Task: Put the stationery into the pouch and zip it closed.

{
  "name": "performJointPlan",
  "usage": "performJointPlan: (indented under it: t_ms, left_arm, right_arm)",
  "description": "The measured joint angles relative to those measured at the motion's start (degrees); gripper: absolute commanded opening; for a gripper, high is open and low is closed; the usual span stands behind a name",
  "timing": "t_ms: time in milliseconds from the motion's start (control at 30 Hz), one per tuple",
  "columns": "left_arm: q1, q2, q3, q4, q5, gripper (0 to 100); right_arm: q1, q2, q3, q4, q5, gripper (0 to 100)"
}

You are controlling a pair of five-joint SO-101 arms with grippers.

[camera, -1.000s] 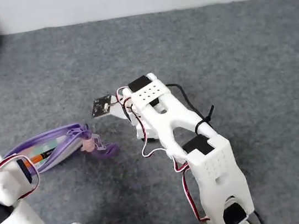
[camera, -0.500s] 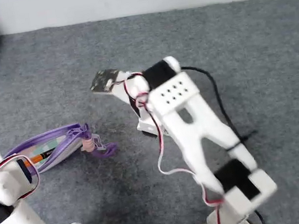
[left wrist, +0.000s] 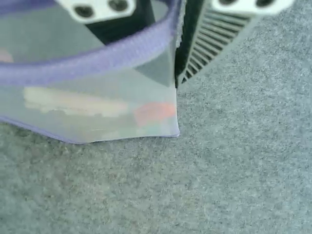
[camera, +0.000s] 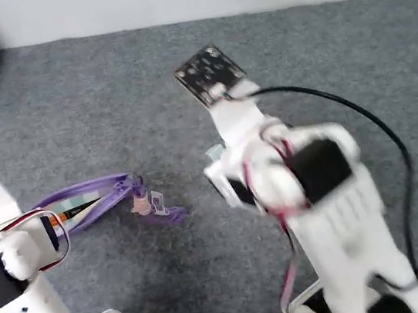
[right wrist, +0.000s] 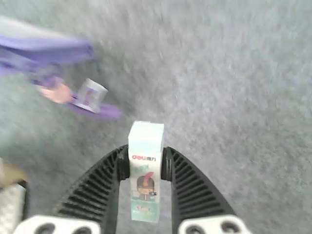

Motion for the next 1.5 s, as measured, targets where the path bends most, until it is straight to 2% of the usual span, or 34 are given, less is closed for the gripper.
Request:
performJointPlan:
  t_ms: [133,300,667,1000,1167,1300,1433,1500]
  left_arm:
    - [0.0,0.0,0.0,0.18,0.0,1]
    - [0.0,0.0,0.0,0.35,0.0,1]
    - [0.0,0.0,0.0,0.53,0.0,1]
    - [0.0,0.0,0.0,0.7,0.0,1]
    - [0.0,0.0,0.0,0.7,0.0,1]
    - [0.0,0.09,0.0,0.7,0.0,1]
    - [0.0,0.18,0.0,0.7,0.0,1]
    - [0.0,0.18,0.0,0.7,0.0,1]
  right_arm:
    - [-7.12,-7.65,4.22,-3.96,-8.79,0.9]
    - [-13.1,-13.45,14.95,-18.29,-14.59,0.9]
    - [-22.42,-23.82,42.64,-60.57,-15.3,0.8]
    - [-25.32,-24.88,56.97,-88.88,-15.3,0.8]
    - [-25.49,-18.02,63.03,-102.24,-13.8,0.8]
    - [-25.58,-11.96,63.82,-107.87,-11.25,4.3]
    - [-26.02,-10.99,63.82,-107.52,-10.11,18.4]
    - [-26.11,-11.43,63.82,-105.93,-9.85,22.1]
